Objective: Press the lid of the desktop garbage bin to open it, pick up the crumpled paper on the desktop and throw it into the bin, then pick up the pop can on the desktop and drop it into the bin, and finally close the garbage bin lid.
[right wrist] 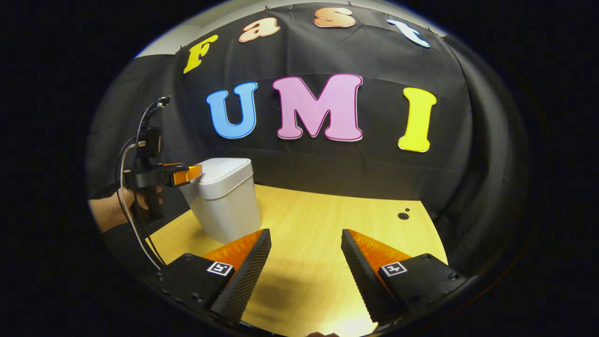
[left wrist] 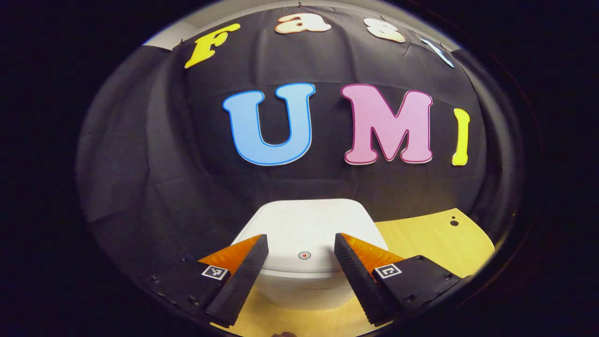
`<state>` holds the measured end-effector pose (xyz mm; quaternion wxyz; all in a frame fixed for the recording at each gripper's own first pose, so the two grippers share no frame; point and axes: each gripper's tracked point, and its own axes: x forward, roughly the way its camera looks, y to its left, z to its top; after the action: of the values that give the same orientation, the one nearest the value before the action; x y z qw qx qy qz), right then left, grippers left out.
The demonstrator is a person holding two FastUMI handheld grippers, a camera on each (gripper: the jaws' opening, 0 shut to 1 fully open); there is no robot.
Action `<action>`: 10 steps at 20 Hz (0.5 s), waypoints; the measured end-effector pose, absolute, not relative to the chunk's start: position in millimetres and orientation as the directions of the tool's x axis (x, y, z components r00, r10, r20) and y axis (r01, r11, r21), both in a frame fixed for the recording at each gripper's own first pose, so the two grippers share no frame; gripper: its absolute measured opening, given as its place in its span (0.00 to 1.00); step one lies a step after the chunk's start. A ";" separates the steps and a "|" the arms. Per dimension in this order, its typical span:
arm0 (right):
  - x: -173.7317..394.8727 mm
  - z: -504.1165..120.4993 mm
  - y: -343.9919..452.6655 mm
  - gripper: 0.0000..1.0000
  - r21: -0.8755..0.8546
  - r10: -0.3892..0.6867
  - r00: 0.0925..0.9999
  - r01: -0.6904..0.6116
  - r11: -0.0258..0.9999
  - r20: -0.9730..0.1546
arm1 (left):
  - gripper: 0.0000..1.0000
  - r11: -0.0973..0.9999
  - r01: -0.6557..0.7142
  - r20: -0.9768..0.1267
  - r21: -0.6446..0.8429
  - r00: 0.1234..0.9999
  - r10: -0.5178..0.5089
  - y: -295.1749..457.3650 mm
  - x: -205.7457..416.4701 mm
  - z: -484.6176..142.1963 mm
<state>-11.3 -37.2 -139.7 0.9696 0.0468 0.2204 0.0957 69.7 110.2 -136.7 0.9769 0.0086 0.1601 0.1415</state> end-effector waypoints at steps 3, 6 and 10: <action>0.8 -114.1 -40.4 0.98 0.112 0.168 0.924 -0.137 0.984 -0.344 | 0.98 0.960 -0.281 -0.177 0.024 0.943 0.280 91.5 57.6 -74.7; 8.6 -84.0 -32.3 0.98 0.115 0.141 0.954 -0.113 0.987 -0.266 | 0.97 0.963 -0.270 -0.085 0.001 0.959 0.269 71.1 36.4 -32.0; 7.8 -47.5 -11.8 0.98 0.095 0.125 0.976 -0.109 0.989 -0.179 | 0.96 0.975 -0.219 -0.050 -0.025 0.975 0.218 43.8 0.4 -14.1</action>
<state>7.8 -11.8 -47.5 0.9931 0.0424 0.0926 0.0588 0.4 43.8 -14.1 0.9935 -0.0154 0.0233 0.1100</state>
